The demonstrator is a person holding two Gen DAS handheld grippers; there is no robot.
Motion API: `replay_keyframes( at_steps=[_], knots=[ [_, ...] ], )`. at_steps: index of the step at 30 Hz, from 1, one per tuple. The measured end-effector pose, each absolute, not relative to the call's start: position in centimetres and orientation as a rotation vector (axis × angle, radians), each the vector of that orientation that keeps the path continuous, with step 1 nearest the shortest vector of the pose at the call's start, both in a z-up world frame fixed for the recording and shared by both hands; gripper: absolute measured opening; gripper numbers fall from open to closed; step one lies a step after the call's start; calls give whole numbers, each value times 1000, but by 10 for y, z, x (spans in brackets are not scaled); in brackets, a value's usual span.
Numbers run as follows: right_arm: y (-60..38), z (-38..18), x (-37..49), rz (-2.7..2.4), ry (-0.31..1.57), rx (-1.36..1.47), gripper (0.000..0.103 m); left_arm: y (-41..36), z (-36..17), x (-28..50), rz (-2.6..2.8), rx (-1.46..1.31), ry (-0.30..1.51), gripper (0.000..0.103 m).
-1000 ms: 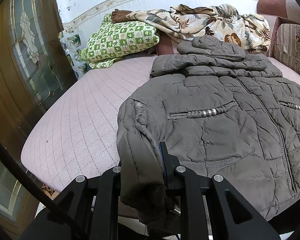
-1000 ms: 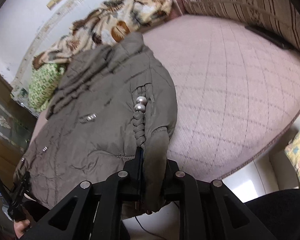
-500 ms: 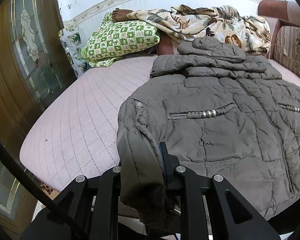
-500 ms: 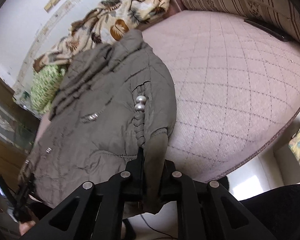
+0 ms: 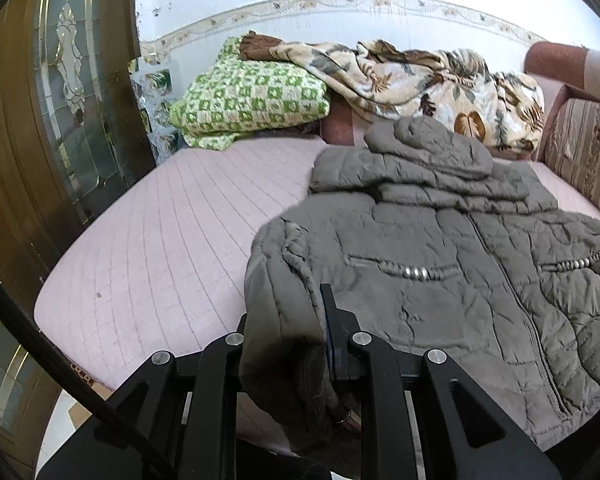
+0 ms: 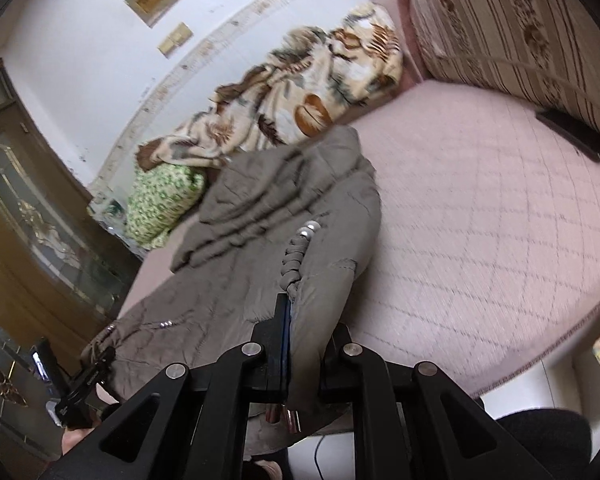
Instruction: Fold large clothes
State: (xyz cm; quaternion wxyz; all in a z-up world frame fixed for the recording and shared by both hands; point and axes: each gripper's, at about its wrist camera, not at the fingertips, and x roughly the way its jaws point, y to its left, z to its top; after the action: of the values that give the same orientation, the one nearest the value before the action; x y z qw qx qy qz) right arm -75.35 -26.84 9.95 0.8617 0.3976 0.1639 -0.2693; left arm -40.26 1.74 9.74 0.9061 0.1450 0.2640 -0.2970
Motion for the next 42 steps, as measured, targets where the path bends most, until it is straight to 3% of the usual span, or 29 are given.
replay_keyframes(
  at_steps=[23, 34, 42],
  knots=[
    [-344, 219, -695, -519, 191, 707, 10, -58, 212, -333, -638, 239, 368, 19],
    [-426, 240, -627, -541, 193, 702, 11, -140, 241, -253, -631, 216, 435, 19],
    [-495, 223, -558, -585, 243, 713, 11, -222, 225, -172, -609, 198, 589, 20]
  ],
)
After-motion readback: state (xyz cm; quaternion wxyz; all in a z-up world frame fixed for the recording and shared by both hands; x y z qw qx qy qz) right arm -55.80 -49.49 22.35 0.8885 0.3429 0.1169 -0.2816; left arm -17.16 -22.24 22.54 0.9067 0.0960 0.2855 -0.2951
